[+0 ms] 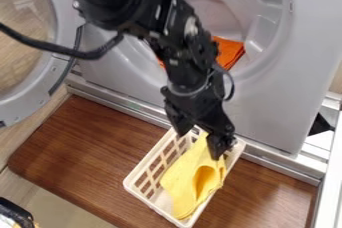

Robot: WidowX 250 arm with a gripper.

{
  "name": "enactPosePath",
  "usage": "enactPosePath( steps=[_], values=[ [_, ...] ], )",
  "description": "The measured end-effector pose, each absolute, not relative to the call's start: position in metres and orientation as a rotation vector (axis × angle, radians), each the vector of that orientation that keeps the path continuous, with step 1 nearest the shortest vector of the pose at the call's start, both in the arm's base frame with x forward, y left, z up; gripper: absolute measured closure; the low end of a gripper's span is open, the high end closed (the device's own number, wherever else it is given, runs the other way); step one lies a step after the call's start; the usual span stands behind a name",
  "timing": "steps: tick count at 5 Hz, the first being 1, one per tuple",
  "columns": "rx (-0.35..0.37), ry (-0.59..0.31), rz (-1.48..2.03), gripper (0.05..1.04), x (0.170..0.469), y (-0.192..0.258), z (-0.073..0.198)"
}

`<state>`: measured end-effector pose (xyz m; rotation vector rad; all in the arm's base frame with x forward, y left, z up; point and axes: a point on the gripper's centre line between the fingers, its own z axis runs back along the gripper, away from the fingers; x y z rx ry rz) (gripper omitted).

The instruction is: Put the yellow cloth in the basket

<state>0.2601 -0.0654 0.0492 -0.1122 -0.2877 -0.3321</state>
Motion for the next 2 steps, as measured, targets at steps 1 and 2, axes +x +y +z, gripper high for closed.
enactPosePath(
  steps=[1,2],
  values=[
    [-0.126,-0.319,-0.342,0.084,0.256,-0.067,0.075],
    [-0.095,-0.322,-0.386,0.084,0.255,-0.063,0.103]
  ],
)
